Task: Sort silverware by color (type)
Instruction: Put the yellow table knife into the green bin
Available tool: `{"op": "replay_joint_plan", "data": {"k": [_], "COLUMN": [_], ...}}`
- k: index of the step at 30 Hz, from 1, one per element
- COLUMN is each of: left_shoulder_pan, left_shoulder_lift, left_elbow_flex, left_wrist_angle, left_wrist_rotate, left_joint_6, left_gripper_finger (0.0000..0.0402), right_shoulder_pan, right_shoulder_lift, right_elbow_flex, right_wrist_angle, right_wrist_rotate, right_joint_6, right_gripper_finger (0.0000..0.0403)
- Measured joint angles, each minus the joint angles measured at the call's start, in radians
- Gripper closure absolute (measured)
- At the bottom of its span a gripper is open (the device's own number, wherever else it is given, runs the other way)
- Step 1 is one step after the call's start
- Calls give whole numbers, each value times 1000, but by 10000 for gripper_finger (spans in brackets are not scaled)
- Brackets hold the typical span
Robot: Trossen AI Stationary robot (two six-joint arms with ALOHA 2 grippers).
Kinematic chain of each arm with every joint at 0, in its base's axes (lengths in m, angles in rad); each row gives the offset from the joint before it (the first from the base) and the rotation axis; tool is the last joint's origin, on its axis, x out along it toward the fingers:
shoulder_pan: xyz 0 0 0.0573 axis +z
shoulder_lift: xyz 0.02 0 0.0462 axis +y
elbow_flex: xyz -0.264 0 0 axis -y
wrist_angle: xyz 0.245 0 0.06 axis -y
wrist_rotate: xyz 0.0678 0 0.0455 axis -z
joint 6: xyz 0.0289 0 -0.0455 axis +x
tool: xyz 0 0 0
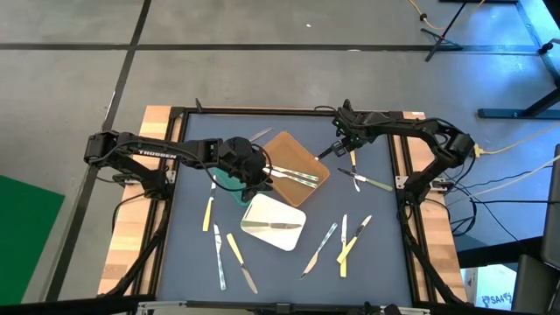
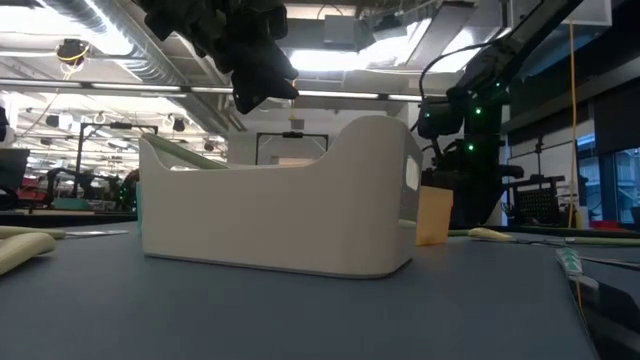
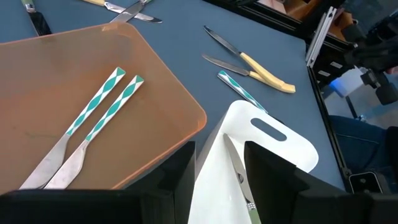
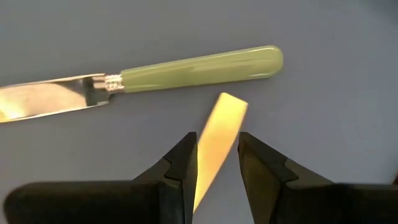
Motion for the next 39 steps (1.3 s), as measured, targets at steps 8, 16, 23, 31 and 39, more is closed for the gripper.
{"op": "replay_joint_plan", "data": {"k": [8, 16, 23, 31, 39], "left_shoulder_pan": [0, 0, 0, 0, 0], "left_shoulder_lift": [0, 0, 0, 0, 0], "left_elbow_flex": [0, 0, 0, 0, 0], "left_wrist_angle": [0, 0, 0, 0, 0], "left_wrist_rotate": [0, 0, 0, 0, 0], "left_joint_6": [0, 0, 0, 0, 0], "left_gripper_finger": [270, 270, 270, 270, 270], "right_shoulder_pan": [-8, -6, -6, -6, -6], "right_shoulder_lift": [0, 0, 0, 0, -1], "right_elbow_flex": [0, 0, 0, 0, 0], "right_wrist_angle": [-2, -8, -16, -41, -36], "right_wrist_rotate": [-25, -52, -51, -52, -59], "right_joint_6": [36, 75, 85, 134, 155], "right_gripper_finger": [299, 299, 299, 299, 299]}}
